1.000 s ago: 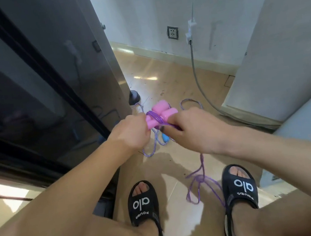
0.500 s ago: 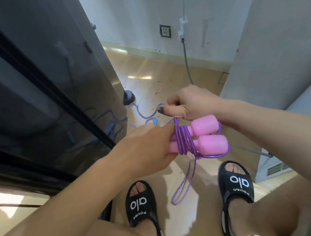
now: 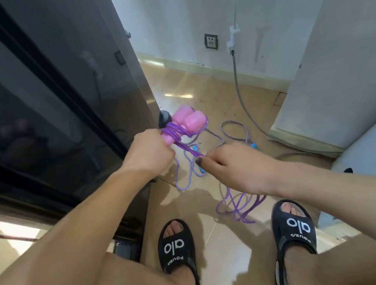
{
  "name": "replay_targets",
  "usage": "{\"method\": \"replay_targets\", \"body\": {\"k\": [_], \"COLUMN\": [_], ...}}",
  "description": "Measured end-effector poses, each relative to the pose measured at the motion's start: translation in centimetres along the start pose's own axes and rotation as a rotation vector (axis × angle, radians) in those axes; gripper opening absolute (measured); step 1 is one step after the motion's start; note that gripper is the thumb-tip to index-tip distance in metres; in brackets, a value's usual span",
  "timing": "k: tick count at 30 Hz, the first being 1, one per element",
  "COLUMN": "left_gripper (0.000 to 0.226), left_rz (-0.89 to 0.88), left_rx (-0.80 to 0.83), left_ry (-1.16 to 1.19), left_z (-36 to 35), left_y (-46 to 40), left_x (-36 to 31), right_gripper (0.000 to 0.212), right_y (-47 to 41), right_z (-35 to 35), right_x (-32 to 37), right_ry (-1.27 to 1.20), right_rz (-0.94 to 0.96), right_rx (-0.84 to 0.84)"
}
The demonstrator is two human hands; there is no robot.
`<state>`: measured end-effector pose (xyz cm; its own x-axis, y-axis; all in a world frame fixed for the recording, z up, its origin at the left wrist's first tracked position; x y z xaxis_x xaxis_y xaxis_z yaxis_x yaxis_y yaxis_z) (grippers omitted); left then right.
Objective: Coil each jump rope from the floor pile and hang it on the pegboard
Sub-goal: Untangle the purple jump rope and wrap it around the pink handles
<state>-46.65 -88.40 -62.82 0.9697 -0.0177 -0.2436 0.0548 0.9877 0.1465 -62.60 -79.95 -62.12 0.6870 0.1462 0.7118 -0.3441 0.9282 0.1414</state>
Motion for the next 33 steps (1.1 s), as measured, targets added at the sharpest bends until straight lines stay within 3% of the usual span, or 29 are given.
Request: {"method": "replay_targets", "body": {"k": [4,7,10,12,16,18,19,21,22,25,27,30,33], "left_gripper": [0.009,0.010,0.006,0.008,0.008,0.007,0.007,0.012,0.014,0.026,0.025,0.016,0.012], "left_rz": [-0.108,-0.250,-0.392,-0.532,-0.915,-1.003,-0.966,-0.720,-0.578,-0.142,0.007,0.042,-0.082], "left_rx": [0.084,0.129,0.194,0.148,-0.202,-0.223,-0.203,-0.109,-0.081,-0.100,-0.080,0.037,0.116], "left_ry": [-0.270,-0.399,-0.478,-0.528,-0.242,-0.069,0.008,0.178,0.270,0.465,0.509,0.241,-0.150], "left_z": [-1.8,-2.3,-3.3,-3.5,-0.2,1.4,2.0,2.9,3.2,3.3,2.7,-0.2,-2.7], "left_y": [0.7,1.8,3.5,5.0,8.2,9.4,9.5,8.4,7.5,3.6,1.8,0.5,0.5], "left_x": [-1.6,-3.7,-6.0,-7.3,-9.6,-10.4,-10.5,-9.8,-9.0,-4.0,-1.1,0.3,-1.2], "right_gripper": [0.051,0.057,0.059,0.057,0.061,0.063,0.060,0.045,0.039,0.059,0.059,0.055,0.053], "right_y": [-0.6,-1.3,-2.2,-3.0,-4.6,-4.5,-4.4,-3.7,-3.5,-2.8,-2.2,-0.9,-0.8], "right_z": [3.7,7.4,7.8,7.4,7.1,6.6,6.2,5.1,4.6,3.8,3.5,2.3,2.6], "right_x": [1.6,2.0,2.4,2.0,-0.6,-1.9,-3.0,-4.5,-4.8,-4.8,-3.7,-0.2,3.7], "right_ry": [0.332,0.444,0.515,0.489,0.277,0.076,-0.049,-0.264,-0.272,-0.159,-0.079,0.147,0.441], "right_rz": [0.141,0.211,0.288,0.267,0.109,0.030,-0.014,-0.070,-0.053,-0.111,-0.104,0.036,0.218], "right_rx": [-0.153,-0.314,-0.350,-0.313,-0.185,-0.116,-0.110,-0.077,-0.078,-0.105,-0.081,-0.024,-0.087]}}
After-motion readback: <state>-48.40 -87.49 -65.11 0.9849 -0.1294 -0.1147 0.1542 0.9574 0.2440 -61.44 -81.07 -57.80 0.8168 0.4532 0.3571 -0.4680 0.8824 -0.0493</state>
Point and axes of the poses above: each hand's wrist, its own y-axis away from the middle knuckle, its own z-axis out of the back of the hand, x = y × z, the point moved 8 cm from there along -y, towards the middle knuckle, and after that the axes turned 10 degrees about -y, right-handed, at the moved point
